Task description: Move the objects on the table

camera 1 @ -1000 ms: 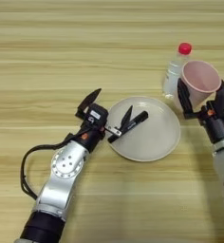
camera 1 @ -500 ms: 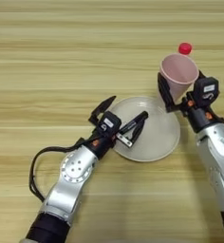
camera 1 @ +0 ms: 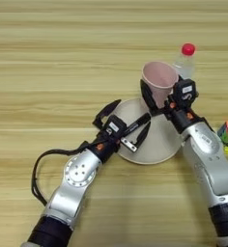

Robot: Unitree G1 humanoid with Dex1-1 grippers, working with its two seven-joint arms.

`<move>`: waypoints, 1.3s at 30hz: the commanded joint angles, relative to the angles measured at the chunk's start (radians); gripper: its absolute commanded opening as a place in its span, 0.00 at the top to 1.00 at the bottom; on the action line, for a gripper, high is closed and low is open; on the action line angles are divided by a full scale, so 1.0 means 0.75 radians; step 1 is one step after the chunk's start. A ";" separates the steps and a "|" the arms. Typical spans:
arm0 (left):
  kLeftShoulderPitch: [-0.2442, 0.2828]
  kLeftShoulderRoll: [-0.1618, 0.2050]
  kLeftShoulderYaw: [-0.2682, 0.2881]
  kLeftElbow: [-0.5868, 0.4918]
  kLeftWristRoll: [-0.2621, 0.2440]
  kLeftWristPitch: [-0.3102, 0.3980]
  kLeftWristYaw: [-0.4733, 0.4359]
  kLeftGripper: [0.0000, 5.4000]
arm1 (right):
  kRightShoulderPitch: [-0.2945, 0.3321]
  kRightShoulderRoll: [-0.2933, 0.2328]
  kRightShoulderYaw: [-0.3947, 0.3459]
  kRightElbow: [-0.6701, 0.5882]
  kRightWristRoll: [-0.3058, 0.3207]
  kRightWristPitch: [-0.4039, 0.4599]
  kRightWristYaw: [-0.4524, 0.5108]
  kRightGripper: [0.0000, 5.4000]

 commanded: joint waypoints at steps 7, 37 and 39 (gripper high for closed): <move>-0.043 0.003 0.020 0.048 0.012 0.004 0.013 0.00 | 0.031 0.042 0.110 -0.018 -0.037 -0.010 0.039 0.17; -0.086 -0.006 0.077 0.134 -0.009 -0.004 0.023 0.00 | 0.079 0.082 0.208 0.030 -0.056 -0.036 0.050 0.17; -0.090 -0.008 0.078 0.145 -0.009 -0.006 0.021 0.00 | 0.079 0.083 0.216 0.027 -0.056 -0.036 0.050 0.17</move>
